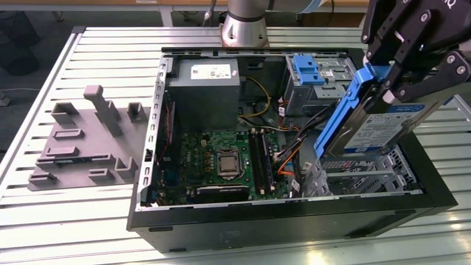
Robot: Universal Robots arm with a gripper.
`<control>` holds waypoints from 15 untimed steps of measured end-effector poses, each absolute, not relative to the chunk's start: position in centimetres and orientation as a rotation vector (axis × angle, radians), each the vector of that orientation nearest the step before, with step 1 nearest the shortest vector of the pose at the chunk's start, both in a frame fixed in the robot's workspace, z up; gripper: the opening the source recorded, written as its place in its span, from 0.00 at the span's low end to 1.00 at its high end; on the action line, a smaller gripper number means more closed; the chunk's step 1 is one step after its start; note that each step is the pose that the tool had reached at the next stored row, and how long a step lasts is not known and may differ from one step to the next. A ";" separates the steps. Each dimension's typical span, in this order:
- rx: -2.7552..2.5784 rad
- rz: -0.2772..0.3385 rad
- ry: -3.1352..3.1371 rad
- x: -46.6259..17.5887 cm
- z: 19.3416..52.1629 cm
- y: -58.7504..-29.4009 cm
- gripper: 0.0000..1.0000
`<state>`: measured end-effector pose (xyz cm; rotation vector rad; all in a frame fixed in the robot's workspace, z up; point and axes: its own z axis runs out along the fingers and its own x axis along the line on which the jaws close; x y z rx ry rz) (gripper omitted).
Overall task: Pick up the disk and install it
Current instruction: 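Insert the disk into the insertion slot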
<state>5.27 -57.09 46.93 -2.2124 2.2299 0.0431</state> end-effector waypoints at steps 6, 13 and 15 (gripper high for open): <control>-2.211 0.034 2.228 6.0 46.0 -57.2 0.36; -2.208 0.024 2.227 6.7 45.0 -57.2 0.36; -2.208 0.024 2.227 6.7 44.9 -57.2 0.36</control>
